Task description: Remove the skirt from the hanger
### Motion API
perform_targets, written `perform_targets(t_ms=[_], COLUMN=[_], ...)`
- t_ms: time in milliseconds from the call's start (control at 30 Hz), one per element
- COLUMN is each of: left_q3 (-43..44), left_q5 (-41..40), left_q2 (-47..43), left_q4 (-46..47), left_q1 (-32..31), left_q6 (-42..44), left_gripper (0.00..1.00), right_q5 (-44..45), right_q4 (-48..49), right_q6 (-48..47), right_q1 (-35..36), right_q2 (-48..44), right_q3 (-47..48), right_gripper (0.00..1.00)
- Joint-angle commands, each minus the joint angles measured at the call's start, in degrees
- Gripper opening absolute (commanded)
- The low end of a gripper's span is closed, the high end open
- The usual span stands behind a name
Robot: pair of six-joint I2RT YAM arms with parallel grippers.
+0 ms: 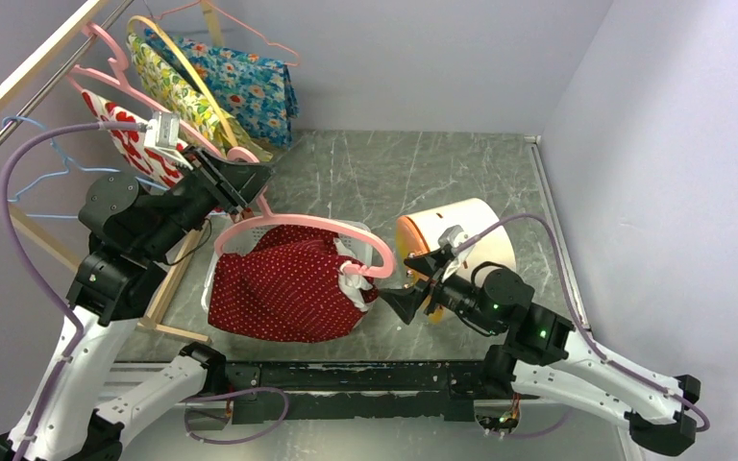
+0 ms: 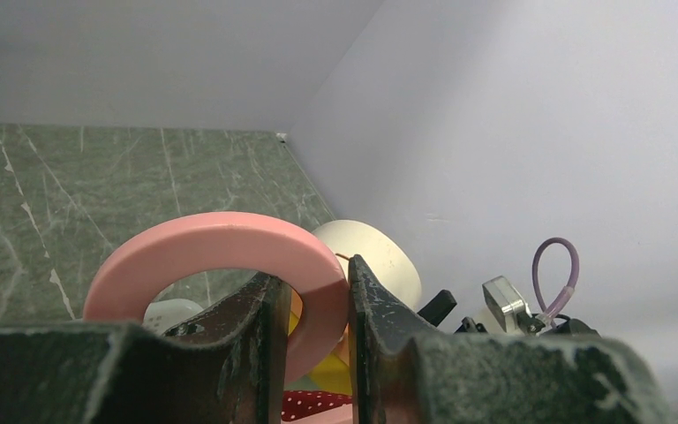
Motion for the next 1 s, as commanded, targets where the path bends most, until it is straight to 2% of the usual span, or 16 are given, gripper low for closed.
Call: perform_targets(t_ms=[0,167,367,600,700,967], left_q3=[3.41,3.52,6.13,9.90,9.93,9.47], left_q5=[-0.66,-2.24,-4.25,-3.27,-2.22,-0.47], left_q2=[-1.35,-2.47,-2.79,-2.57,-2.95,-2.78], left_q4=[1.75,2.79,1.05,0.57,1.14,2.15], left_q1=[-0.52,-0.52,-0.46,-0.48,-0.51,-0.52], left_q6=[-0.88,-1.27,0.05,0.45,-0.60,-2.29], left_gripper=[0.07,0.07,0.07,0.07,0.07,0.07], right_q5=[-3.39,-7.15,-3.98,-5.27,-7.68,-24.87], right_q4=[2.75,5.96,1.63,6.16,11.76,31.85], right_q6=[-1.49,-1.42,-1.71,-4.10,-5.72,-4.79], right_q1=[0.03,0.03,0.02,0.03,0.03,0.10], right_q2=[2.43,3.90,1.69,3.49,5.81,16.35], right_q3=[-1.78,-3.35,-0.25,-0.92,-1.03,-1.25], right_gripper=[0.95,0.94,0.95,0.97,0.97,0.95])
